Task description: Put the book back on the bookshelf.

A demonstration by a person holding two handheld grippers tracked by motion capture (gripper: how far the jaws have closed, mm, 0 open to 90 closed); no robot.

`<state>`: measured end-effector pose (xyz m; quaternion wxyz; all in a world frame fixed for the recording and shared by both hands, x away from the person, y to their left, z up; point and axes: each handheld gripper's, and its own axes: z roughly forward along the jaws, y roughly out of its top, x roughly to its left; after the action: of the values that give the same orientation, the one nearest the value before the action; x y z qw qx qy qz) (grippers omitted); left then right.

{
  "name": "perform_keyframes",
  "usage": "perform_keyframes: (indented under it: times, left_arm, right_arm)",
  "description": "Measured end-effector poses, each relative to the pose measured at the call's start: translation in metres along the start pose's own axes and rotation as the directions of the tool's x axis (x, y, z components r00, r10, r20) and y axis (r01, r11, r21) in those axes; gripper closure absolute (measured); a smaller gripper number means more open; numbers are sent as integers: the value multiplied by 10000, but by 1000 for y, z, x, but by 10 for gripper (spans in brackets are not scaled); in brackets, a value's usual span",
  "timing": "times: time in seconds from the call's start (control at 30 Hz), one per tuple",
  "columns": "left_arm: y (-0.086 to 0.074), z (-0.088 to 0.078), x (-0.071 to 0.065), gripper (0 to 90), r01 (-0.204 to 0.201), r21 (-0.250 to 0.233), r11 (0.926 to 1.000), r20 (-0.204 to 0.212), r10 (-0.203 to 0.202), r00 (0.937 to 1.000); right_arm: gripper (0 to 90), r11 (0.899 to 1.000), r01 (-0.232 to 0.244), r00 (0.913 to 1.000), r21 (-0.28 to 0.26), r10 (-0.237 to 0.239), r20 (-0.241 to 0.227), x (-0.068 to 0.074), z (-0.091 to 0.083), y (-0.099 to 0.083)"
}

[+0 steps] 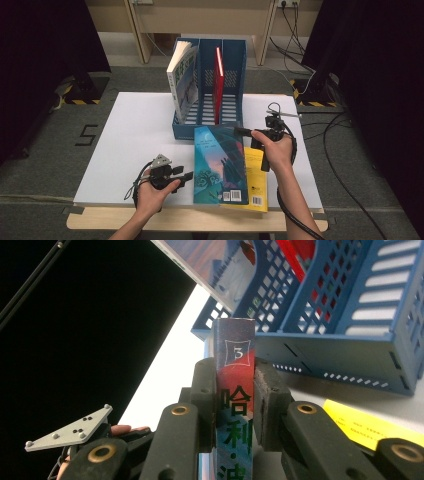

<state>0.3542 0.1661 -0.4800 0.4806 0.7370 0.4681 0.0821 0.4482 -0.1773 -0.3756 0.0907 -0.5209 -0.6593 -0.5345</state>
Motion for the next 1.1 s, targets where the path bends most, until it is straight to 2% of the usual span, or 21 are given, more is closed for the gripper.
perform_keyframes:
  times: [0.17, 0.33, 0.57, 0.6, 0.77, 0.9, 1.1]
  left_arm:
    - [2, -1, 1, 542, 71, -47, 10000, 52, -71, 10000]
    - [6, -3, 3, 633, 133, -114, 9998, -29, -134, 9999]
    - [10, -4, 6, 762, 225, -151, 9996, -330, -230, 9992]
    - [11, -4, 8, 769, 290, -148, 9995, -351, -295, 9989]
    - [15, -4, 10, 775, 308, -214, 9993, -429, -317, 9986]
    - [23, -3, 10, 797, 212, -308, 9993, -501, -227, 9985]
    - [35, 1, 10, 825, 57, -415, 9991, -621, -82, 9980]
  right_arm:
    - [754, 9994, 296, 9995, -200, -298, -84, 7, -1, 1]
    - [754, 9989, 394, 9989, -242, -400, -227, 12, 1, 1]
    - [755, 9984, 489, 9980, -288, -500, -396, 17, 3, 1]
    - [755, 9983, 494, 9969, -293, -511, -599, 19, 3, 1]
    - [755, 9954, 692, 9921, -661, -756, -1002, 27, -4, 4]
    - [754, 9873, 1129, 9889, -1116, -1226, -843, 33, -7, 8]
    - [754, 9791, 1331, 9853, -1539, -1475, -862, 35, -9, 10]
